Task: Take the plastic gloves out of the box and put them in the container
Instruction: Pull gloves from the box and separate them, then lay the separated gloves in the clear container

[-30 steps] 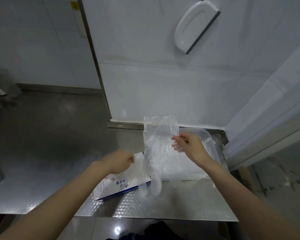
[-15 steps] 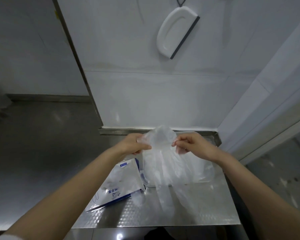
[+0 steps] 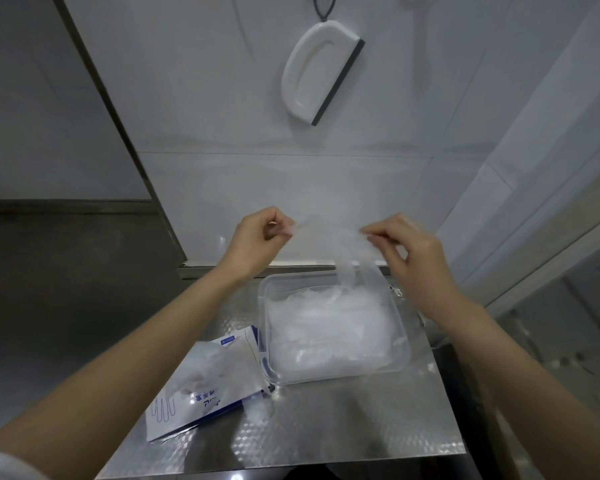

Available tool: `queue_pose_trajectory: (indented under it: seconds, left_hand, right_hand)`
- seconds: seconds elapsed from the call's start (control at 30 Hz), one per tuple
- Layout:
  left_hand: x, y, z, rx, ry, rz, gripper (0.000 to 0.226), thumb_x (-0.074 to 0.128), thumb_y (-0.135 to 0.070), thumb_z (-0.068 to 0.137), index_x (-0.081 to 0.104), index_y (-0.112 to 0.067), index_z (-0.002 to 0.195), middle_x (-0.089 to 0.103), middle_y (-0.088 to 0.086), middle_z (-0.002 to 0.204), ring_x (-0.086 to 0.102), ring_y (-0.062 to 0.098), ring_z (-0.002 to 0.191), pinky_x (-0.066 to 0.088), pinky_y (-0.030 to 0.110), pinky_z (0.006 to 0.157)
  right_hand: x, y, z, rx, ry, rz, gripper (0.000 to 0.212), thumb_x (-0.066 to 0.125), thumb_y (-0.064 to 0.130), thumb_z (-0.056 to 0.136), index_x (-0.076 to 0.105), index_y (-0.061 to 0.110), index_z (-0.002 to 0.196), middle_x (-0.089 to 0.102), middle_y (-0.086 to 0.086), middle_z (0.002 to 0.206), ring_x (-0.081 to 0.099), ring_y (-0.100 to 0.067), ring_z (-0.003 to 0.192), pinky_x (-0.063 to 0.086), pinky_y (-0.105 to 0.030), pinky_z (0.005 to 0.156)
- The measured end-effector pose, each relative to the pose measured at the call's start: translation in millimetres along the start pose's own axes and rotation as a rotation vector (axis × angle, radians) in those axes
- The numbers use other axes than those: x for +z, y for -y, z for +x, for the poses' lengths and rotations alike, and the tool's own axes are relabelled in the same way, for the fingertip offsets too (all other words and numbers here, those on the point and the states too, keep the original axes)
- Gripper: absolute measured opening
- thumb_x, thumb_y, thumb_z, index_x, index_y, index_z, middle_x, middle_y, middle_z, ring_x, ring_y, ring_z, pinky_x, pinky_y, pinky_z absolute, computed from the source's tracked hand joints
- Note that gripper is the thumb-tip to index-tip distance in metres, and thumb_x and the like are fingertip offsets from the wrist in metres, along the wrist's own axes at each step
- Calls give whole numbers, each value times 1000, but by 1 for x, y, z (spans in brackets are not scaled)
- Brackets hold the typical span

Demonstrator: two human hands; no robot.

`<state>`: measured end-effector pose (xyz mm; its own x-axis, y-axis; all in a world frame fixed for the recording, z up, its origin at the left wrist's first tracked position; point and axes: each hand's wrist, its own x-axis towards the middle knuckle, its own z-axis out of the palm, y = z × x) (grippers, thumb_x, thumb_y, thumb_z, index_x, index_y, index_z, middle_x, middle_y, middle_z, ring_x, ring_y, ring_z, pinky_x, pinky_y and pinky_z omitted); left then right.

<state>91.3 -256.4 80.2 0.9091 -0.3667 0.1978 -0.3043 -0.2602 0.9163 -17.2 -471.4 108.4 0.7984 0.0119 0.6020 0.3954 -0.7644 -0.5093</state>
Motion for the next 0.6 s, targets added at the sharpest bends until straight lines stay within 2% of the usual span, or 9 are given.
queue_pose_trajectory:
  seconds: [0.07,0.17,0.23,0.33,0.43,0.5,0.6]
  left_hand:
    - [-4,17,-10,26,73,75,37,60,6,86,52,-24,65,64,-4,82,57,-5,71,42,11,71]
    - [-6,51,-25,55,207,228,51,51,19,79,50,-29,62,63,-9,89,58,-10,84,39,5,75]
    - [-5,68,-32,72,320,357,50,43,21,74,53,-27,66,60,-10,90,57,-6,90,42,14,81]
    - [-1,78,-40,66,502,520,50,35,19,66,58,-23,78,56,-5,96,56,19,97,46,40,89]
    - [5,70,-42,-11,640,625,51,33,20,66,60,-12,96,53,-1,109,50,22,105,41,42,93]
    - [12,63,-44,-12,654,731,53,36,19,71,58,-15,107,52,-1,118,44,19,113,38,37,98]
    - [26,53,-53,96,445,868,47,40,15,76,57,-16,107,52,-1,117,42,18,112,34,28,96]
  right_hand:
    - [8,1,-16,-63,126,-6,17,55,15,92,70,8,98,58,2,87,54,-5,81,43,-16,75]
    - [29,-2,-44,-42,370,-45,29,46,31,93,70,16,99,62,3,93,57,-7,85,45,-21,74]
    - [44,-5,-60,52,534,-55,30,44,33,94,70,19,103,62,5,100,57,-8,92,45,-23,78]
    - [66,-12,-76,125,730,-106,26,46,26,99,66,20,113,60,4,112,55,-10,106,42,-22,88]
    - [80,-12,-85,184,849,-130,27,43,25,100,62,18,117,58,2,115,54,-12,107,40,-22,87]
    - [86,-10,-89,209,913,-113,27,43,26,100,62,17,117,60,2,115,55,-13,105,40,-23,88]
    - [87,-9,-87,290,867,-8,26,46,31,99,64,17,111,64,4,110,58,-10,98,42,-21,85]
